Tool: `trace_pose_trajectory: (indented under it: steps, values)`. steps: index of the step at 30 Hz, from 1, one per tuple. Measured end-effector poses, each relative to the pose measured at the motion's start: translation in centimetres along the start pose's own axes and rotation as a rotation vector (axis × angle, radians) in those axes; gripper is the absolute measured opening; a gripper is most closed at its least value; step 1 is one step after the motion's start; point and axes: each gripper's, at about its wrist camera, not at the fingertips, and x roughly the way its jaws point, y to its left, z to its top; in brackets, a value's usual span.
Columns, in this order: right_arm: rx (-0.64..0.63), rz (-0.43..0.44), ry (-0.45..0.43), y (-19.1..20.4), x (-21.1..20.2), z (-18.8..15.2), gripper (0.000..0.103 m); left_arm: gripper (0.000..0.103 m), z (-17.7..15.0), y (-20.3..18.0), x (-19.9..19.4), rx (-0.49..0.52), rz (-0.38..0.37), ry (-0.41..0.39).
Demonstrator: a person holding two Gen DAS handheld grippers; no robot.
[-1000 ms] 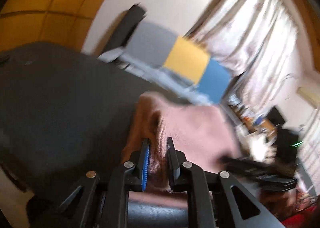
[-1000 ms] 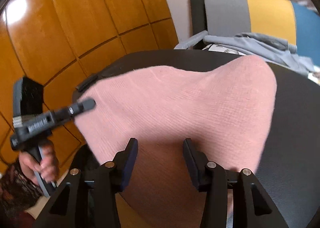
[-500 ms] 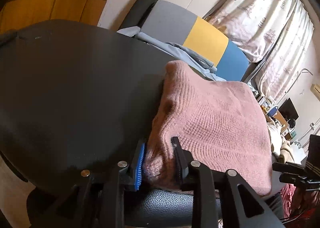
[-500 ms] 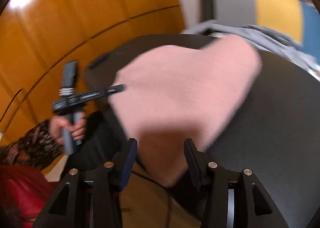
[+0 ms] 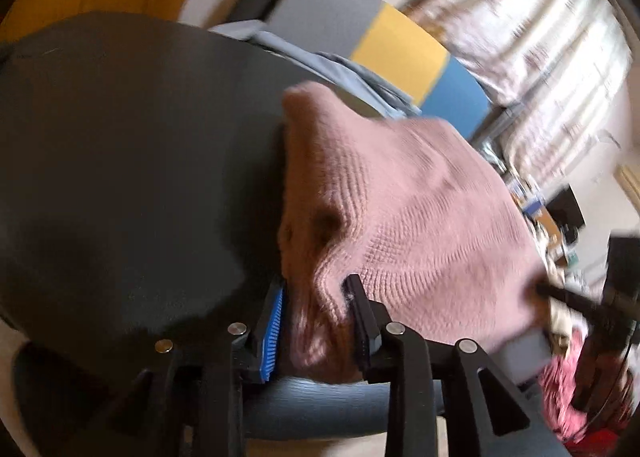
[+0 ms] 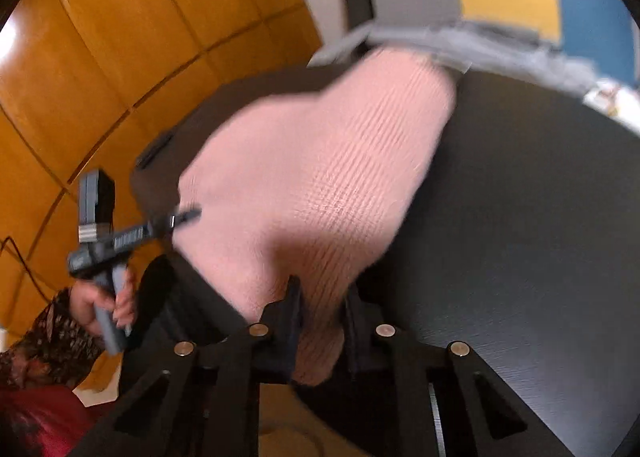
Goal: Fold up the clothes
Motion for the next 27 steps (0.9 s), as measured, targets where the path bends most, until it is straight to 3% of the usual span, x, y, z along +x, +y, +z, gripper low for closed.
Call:
trace_pose_trajectory:
  steps: [2, 3, 5, 7, 10, 12, 15, 18, 21, 23, 27]
  values:
    - [-0.031, -0.098, -0.021, -1.1, -1.8, 0.2, 0.011, 0.033, -0.8, -1.8, 0.6, 0.038, 0.028, -0.025]
    - [-0.029, -0.142, -0.008, -2.0, -1.9, -0.1, 0.0, 0.033, -0.9, -2.1, 0.7, 0.029, 0.041, -0.039]
    - [0.014, -0.216, 0.074, -4.8, -0.4, -1.8, 0.001, 0.033, -1.1, -1.9, 0.5, 0.0, 0.038, -0.043]
    - [0.148, -0.182, 0.118, -8.0, 0.5, -3.7, 0.001, 0.033, -1.1, -1.4, 0.2, -0.034, 0.017, -0.032]
    - [0.315, -0.065, -0.048, -11.0, -1.9, -4.0, 0.001, 0.033, -1.0, -0.6, -0.3, -0.081, -0.011, -0.018]
    - [0.263, -0.033, -0.157, -10.8, -2.9, -1.9, 0.001, 0.033, -1.1, -0.7, -0.2, -0.079, -0.004, -0.024]
    - [0.103, -0.008, -0.211, -9.2, -1.5, 2.3, 0.002, 0.033, -1.4, -0.6, -0.2, -0.099, -0.002, -0.035]
    - [-0.067, -0.006, -0.192, -6.3, 2.2, 6.1, 0.006, 0.033, -1.6, -0.3, -0.2, -0.106, -0.008, -0.04]
    - [-0.252, -0.11, -0.117, -3.4, 7.4, 9.0, 0.006, 0.033, -1.7, -0.5, 0.0, -0.074, 0.003, -0.041]
    - [-0.261, -0.184, -0.047, -3.2, 10.3, 10.6, 0.003, 0.034, -1.7, -0.7, 0.0, -0.046, 0.015, -0.037]
    - [-0.162, -0.212, -0.035, -3.8, 11.8, 11.5, 0.002, 0.033, -1.1, -0.1, -0.4, -0.068, -0.008, -0.016]
